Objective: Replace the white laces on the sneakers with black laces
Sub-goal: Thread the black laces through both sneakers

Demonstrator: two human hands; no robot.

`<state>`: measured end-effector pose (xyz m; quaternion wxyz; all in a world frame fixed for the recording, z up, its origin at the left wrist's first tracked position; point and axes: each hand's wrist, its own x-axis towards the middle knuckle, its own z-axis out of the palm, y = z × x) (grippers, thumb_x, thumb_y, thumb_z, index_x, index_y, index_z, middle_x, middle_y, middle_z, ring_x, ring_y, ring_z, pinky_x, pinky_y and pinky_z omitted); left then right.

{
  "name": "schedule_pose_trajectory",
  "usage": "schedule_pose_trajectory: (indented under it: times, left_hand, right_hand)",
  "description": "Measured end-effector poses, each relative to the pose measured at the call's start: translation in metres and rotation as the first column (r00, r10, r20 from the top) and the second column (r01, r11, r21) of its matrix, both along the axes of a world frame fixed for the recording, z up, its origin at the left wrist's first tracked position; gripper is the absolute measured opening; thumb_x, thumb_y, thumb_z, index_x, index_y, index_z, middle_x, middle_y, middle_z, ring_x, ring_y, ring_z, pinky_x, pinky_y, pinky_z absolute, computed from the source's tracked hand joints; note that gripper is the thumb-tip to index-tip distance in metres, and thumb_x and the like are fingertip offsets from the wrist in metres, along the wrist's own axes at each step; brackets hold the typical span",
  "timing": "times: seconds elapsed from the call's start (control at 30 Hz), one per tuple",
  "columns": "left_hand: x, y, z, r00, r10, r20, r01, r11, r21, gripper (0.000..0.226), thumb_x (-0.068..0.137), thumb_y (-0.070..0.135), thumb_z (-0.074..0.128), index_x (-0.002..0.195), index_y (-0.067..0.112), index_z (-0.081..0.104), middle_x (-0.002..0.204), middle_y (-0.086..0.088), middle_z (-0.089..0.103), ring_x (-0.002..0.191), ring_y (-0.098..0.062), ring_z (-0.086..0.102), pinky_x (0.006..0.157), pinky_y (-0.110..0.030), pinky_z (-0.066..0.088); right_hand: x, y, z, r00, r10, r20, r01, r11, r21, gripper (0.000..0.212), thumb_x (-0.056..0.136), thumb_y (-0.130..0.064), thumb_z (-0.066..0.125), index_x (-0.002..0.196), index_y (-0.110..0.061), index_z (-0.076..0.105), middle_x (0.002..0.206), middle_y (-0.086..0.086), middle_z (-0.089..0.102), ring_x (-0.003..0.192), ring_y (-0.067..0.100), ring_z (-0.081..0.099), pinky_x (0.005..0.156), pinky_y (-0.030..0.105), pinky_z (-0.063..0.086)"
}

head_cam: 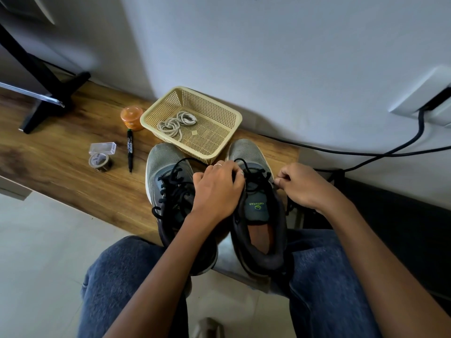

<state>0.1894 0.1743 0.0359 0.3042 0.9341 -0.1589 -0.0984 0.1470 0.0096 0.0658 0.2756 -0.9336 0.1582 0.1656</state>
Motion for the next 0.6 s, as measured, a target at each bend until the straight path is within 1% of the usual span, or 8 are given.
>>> schedule_pose_trajectory:
  times: [0.07,0.1,0.17,0.3,0.4,0.47,0.53,0.6]
  left_hand:
    - [-0.0023,-0.0019,0.0015,1.000,0.024,-0.016,-0.025,0.998,-0.052,0.016,0.101,0.031,0.037,0.095,0.023,0.050,0.092,0.008,0.057,0.095,-0.013,0.051,0.084,-0.032,0.020]
    - [-0.0031,-0.0026,0.0021,0.999,0.039,-0.035,-0.042,0.996,-0.080,0.016,0.102,0.030,0.035,0.094,0.023,0.048,0.091,0.008,0.056,0.092,-0.014,0.051,0.084,-0.032,0.021]
    - [-0.0039,-0.0034,0.0032,0.994,0.073,-0.078,-0.081,0.991,-0.110,0.018,0.103,0.029,0.032,0.094,0.021,0.046,0.090,0.007,0.055,0.088,-0.015,0.050,0.086,-0.034,0.023]
    - [-0.0050,-0.0056,0.0050,0.979,0.102,-0.175,-0.128,0.982,-0.143,0.025,0.102,0.026,0.028,0.092,0.012,0.047,0.086,0.002,0.051,0.085,-0.020,0.048,0.088,-0.040,0.031]
    - [-0.0020,-0.0067,0.0015,0.951,0.086,-0.297,-0.161,0.958,-0.238,0.028,0.100,0.024,0.031,0.076,0.013,0.042,0.076,0.000,0.043,0.074,-0.020,0.042,0.078,-0.041,0.034]
    - [0.0015,-0.0057,-0.0010,0.956,0.051,-0.288,-0.135,0.950,-0.281,0.038,0.099,0.031,0.039,0.064,0.019,0.037,0.069,0.002,0.038,0.069,-0.021,0.039,0.069,-0.038,0.030]
    - [0.0030,-0.0039,-0.0020,0.974,0.012,-0.226,-0.067,0.969,-0.239,0.041,0.096,0.046,0.048,0.060,0.025,0.043,0.073,0.005,0.045,0.075,-0.018,0.046,0.073,-0.037,0.031]
    - [0.0019,-0.0030,-0.0024,0.986,-0.015,-0.164,-0.014,0.985,-0.174,0.034,0.090,0.052,0.055,0.067,0.027,0.054,0.090,0.008,0.053,0.092,-0.012,0.051,0.082,-0.037,0.029]
  right_hand:
    - [0.0000,0.0027,0.0021,1.000,0.000,-0.028,-0.001,1.000,-0.009,0.031,0.098,-0.014,0.046,0.081,0.009,0.058,0.074,0.022,0.053,0.064,0.022,0.045,0.050,0.029,0.028]
    - [0.0001,0.0037,0.0030,1.000,-0.002,-0.031,0.002,1.000,-0.013,0.029,0.096,-0.012,0.045,0.074,0.004,0.054,0.071,0.019,0.047,0.062,0.021,0.041,0.049,0.030,0.025]
    - [0.0005,0.0045,0.0034,0.999,-0.010,-0.037,0.010,1.000,-0.015,0.024,0.094,-0.009,0.044,0.070,-0.005,0.048,0.069,0.014,0.042,0.061,0.020,0.037,0.049,0.032,0.022]
    - [0.0013,0.0038,0.0028,0.997,-0.040,-0.067,0.040,0.999,-0.001,0.030,0.094,-0.007,0.041,0.064,-0.009,0.038,0.060,0.008,0.034,0.053,0.019,0.031,0.050,0.031,0.020]
    - [0.0021,0.0045,0.0023,0.995,-0.053,-0.082,0.055,0.998,0.016,0.033,0.095,-0.008,0.039,0.062,-0.012,0.033,0.059,0.004,0.032,0.052,0.016,0.027,0.050,0.031,0.021]
    - [0.0021,0.0038,0.0017,0.994,-0.069,-0.089,0.073,0.996,0.042,0.032,0.095,-0.008,0.038,0.064,-0.011,0.034,0.061,0.005,0.031,0.053,0.016,0.028,0.051,0.031,0.021]
    - [0.0022,0.0026,0.0006,0.991,-0.087,-0.102,0.097,0.991,0.093,0.026,0.096,-0.008,0.037,0.070,-0.009,0.039,0.065,0.009,0.035,0.058,0.019,0.033,0.055,0.031,0.025]
    - [0.0024,0.0014,-0.0011,0.989,-0.103,-0.110,0.118,0.983,0.138,0.021,0.096,-0.009,0.037,0.077,-0.009,0.046,0.074,0.012,0.041,0.067,0.022,0.038,0.062,0.033,0.030]
